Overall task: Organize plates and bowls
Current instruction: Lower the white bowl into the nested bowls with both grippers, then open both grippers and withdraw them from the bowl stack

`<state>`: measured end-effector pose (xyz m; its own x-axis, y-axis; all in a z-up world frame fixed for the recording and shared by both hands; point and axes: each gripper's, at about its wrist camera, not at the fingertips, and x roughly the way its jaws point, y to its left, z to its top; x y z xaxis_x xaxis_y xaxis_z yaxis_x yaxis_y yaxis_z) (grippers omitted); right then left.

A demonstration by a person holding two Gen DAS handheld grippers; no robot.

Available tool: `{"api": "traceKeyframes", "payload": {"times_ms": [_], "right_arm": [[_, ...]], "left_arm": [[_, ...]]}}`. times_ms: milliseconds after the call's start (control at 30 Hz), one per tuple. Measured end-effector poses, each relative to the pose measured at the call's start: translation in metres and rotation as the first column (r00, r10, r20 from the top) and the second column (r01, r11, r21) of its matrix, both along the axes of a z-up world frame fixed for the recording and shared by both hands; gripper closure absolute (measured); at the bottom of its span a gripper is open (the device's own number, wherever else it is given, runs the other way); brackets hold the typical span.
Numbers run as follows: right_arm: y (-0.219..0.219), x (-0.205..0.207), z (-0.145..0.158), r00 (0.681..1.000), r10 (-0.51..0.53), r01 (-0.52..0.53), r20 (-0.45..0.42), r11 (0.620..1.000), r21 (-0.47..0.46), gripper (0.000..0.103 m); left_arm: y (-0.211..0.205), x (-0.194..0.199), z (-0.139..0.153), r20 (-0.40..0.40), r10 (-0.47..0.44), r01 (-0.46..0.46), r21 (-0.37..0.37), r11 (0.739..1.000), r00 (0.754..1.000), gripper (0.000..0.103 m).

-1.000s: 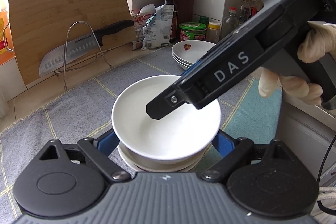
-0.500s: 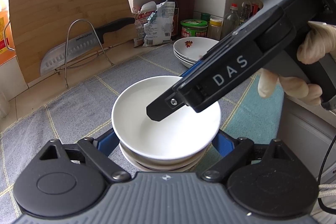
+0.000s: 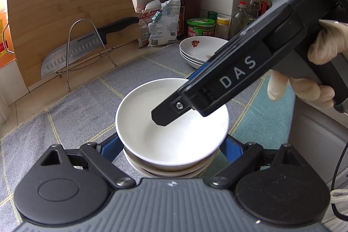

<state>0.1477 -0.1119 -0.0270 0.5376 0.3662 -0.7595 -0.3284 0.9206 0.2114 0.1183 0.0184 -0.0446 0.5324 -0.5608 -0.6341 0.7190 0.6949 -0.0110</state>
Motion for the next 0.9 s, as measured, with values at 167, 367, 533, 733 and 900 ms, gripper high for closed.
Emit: {"api": "traceKeyframes", "payload": {"times_ms": [167, 367, 533, 733, 900], "right_arm": [[0.001, 0.001, -0.001, 1.0, 0.003, -0.003, -0.004, 1.0, 0.004, 0.03], [0.001, 0.001, -0.002, 1.0, 0.005, -0.005, -0.007, 1.0, 0.008, 0.027], [0.003, -0.001, 0.001, 1.0, 0.009, -0.009, 0.011, 1.0, 0.015, 0.016], [0.0, -0.003, 0.002, 1.0, -0.006, 0.006, 0.025, 1.0, 0.011, 0.012], [-0.009, -0.009, 0.002, 0.999, -0.039, 0.038, 0.033, 0.999, 0.011, 0.011]], "left_arm": [[0.0, -0.001, 0.0, 0.005, -0.002, 0.002, 0.003, 1.0, 1.0, 0.009], [0.002, -0.001, -0.001, 0.004, -0.001, 0.001, -0.005, 1.0, 1.0, 0.008], [0.004, -0.002, 0.001, -0.004, -0.005, 0.005, -0.019, 1.0, 1.0, 0.007], [0.008, -0.005, 0.004, -0.004, -0.016, 0.016, -0.027, 1.0, 1.0, 0.007], [0.014, -0.01, 0.005, -0.004, -0.027, 0.027, -0.038, 0.999, 1.0, 0.007]]}}
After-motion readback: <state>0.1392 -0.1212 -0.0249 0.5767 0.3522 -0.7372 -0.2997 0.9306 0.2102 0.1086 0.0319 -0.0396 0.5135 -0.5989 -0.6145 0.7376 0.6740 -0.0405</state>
